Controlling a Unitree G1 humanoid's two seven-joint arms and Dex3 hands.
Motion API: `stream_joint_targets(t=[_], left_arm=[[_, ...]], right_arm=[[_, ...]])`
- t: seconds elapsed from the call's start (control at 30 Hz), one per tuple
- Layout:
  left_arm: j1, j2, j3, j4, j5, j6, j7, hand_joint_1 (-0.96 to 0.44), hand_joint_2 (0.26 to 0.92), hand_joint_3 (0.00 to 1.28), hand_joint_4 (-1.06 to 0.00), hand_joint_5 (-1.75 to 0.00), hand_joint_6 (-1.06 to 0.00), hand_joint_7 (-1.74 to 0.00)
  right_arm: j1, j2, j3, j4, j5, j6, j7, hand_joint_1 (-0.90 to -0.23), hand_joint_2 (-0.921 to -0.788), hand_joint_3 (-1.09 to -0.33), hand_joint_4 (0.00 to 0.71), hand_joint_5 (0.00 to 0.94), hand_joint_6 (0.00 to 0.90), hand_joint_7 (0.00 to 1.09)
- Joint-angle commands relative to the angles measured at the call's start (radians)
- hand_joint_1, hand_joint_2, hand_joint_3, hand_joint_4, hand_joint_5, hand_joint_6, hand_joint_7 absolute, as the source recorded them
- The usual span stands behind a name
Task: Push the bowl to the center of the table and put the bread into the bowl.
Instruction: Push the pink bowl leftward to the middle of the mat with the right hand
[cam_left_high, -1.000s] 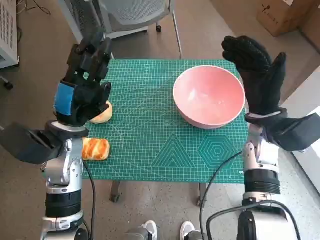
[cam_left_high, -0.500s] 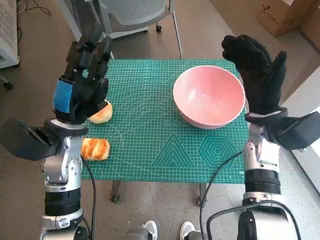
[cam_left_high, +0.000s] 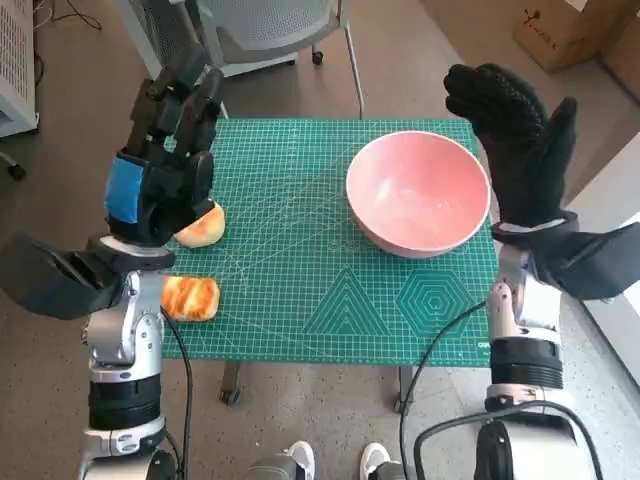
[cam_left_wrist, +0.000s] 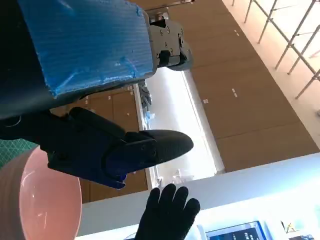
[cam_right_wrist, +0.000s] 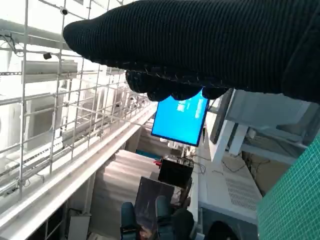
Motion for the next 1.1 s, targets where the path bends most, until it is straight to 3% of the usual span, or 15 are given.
stream_joint_targets(t=[0.03,0.27,0.47,0.77,1.1], left_arm=[[-0.015,0.013,0.004,0.002,0.010,-0.011,0.000,-0.63,0.921,0.62,-0.06,-0.01,0.00,-0.52],[-0.013,0.010,0.007,0.003,0.006,-0.011,0.001,-0.62,0.921,0.62,-0.06,-0.01,0.00,-0.52],[-0.006,0.008,0.012,0.004,0.002,-0.016,0.000,-0.62,0.921,0.62,-0.06,-0.01,0.00,-0.52],[0.001,0.003,0.020,0.009,-0.003,-0.018,0.001,-0.63,0.921,0.61,-0.06,-0.01,0.00,-0.51],[0.019,0.003,0.024,-0.007,-0.006,-0.022,0.000,-0.64,0.921,0.59,-0.06,-0.01,0.00,-0.51]], right_arm=[[0.003,-0.016,-0.008,0.020,0.004,0.012,-0.003,-0.647,-0.921,-0.613,0.250,0.002,0.385,0.01],[-0.050,-0.070,-0.050,0.147,0.020,-0.012,0.028,-0.665,-0.921,-0.599,0.249,0.001,0.388,0.01],[-0.106,-0.121,-0.083,0.291,0.002,-0.046,0.005,-0.665,-0.921,-0.624,0.239,0.000,0.370,0.00],[-0.165,-0.156,-0.108,0.492,-0.039,-0.059,-0.126,-0.635,-0.921,-0.695,0.192,0.000,0.314,0.00],[-0.166,-0.151,-0.100,0.594,-0.086,0.021,-0.236,-0.596,-0.921,-0.790,0.160,0.000,0.290,0.00]])
